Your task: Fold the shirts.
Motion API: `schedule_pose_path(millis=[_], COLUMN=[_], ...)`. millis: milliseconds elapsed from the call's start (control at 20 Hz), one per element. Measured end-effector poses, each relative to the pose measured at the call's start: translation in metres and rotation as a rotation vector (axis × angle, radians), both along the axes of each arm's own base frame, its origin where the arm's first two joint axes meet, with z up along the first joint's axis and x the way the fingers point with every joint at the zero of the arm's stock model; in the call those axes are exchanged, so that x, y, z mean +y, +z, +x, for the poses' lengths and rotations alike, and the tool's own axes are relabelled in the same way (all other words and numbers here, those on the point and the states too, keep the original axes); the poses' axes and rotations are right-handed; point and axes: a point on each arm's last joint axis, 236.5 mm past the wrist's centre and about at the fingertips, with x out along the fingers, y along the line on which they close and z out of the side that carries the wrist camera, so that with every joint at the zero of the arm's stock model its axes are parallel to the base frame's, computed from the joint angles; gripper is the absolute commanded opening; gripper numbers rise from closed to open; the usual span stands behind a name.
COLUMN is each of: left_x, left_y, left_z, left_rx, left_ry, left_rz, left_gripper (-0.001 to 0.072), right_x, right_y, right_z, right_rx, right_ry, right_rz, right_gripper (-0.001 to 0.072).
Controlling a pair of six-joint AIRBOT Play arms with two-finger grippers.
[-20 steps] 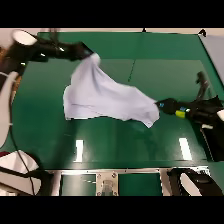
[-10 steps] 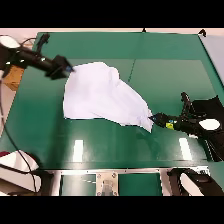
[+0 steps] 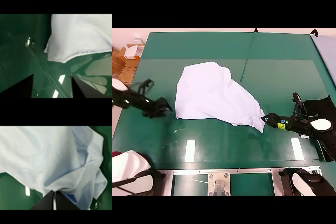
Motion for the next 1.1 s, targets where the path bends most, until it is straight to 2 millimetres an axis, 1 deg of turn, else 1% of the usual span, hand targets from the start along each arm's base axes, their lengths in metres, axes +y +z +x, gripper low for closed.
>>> schedule_pose_path(millis=[100,150,250,350,400,450,500,550,600,650,700,750,800,850,900,950,1000,1050,1100], left_x=[-0.011,-0.017,-0.031,-0.037,-0.039,-0.04,-0.041,-0.042,-0.043,-0.042,-0.042,-0.042,-0.042,-0.042,-0.044,-0.046,-0.048,-0.05,-0.051], left_y=[-0.019,-0.026,-0.042,-0.048,-0.046,-0.04,-0.027,-0.009,0.02,0.055,0.097,0.147,0.206,0.268,0.328,0.391,0.444,0.492,0.528], left_z=[0.004,0.005,0.005,0.007,0.01,0.016,0.024,0.033,0.046,0.059,0.071,0.083,0.088,0.086,0.078,0.061,0.039,0.011,-0.016], left_rx=[-0.022,-0.026,-0.013,-0.018,-0.024,-0.041,-0.065,-0.099,-0.162,-0.242,-0.34,-0.463,-0.601,-0.749,-0.898,-1.057,-1.193,-1.325,-1.436], left_ry=[0.021,0.027,0.023,0.015,0.006,-0.005,-0.02,-0.046,-0.071,-0.101,-0.127,-0.147,-0.171,-0.195,-0.208,-0.221,-0.23,-0.232,-0.223], left_rz=[-0.027,-0.044,-0.07,-0.083,-0.09,-0.096,-0.108,-0.115,-0.121,-0.114,-0.101,-0.08,-0.052,-0.014,0.025,0.073,0.12,0.171,0.215], left_gripper=[0.052,0.0481,0.0019,0.0021,0.0021,0.002,0.002,0.002,0.002,0.0021,0.002,0.0021,0.0021,0.0021,0.0021,0.0021,0.0021,0.0021,0.0021], right_x=[0.0,0.0,0.0,0.0,0.0,-0.001,-0.001,-0.002,-0.004,-0.007,-0.01,-0.015,-0.02,-0.025,-0.029,-0.032,-0.034,-0.035,-0.036], right_y=[0.0,0.0,0.0,0.0,0.002,0.006,0.015,0.029,0.05,0.081,0.119,0.161,0.211,0.261,0.317,0.366,0.413,0.461,0.503], right_z=[0.0,0.0,0.0,0.001,0.002,0.005,0.011,0.02,0.032,0.046,0.061,0.073,0.083,0.087,0.085,0.077,0.064,0.045,0.024], right_rx=[0.0,-0.001,-0.001,-0.002,-0.006,-0.018,-0.04,-0.075,-0.127,-0.2,-0.287,-0.382,-0.494,-0.604,-0.725,-0.834,-0.94,-1.051,-1.154], right_ry=[-0.001,-0.001,-0.001,-0.001,-0.001,-0.001,0.0,0.003,0.005,0.003,0.002,-0.004,-0.012,-0.021,-0.032,-0.041,-0.051,-0.064,-0.08], right_rz=[0.0,0.0,0.0,0.0,-0.001,-0.002,-0.004,-0.008,-0.011,-0.019,-0.029,-0.042,-0.062,-0.081,-0.105,-0.13,-0.156,-0.186,-0.216], right_gripper=[0.0017,0.0018,0.0018,0.0018,0.0017,0.0017,0.0016,0.0016,0.0016,0.0016,0.0016,0.0016,0.0016,0.0016,0.0017,0.0017,0.0017,0.0017,0.0017])
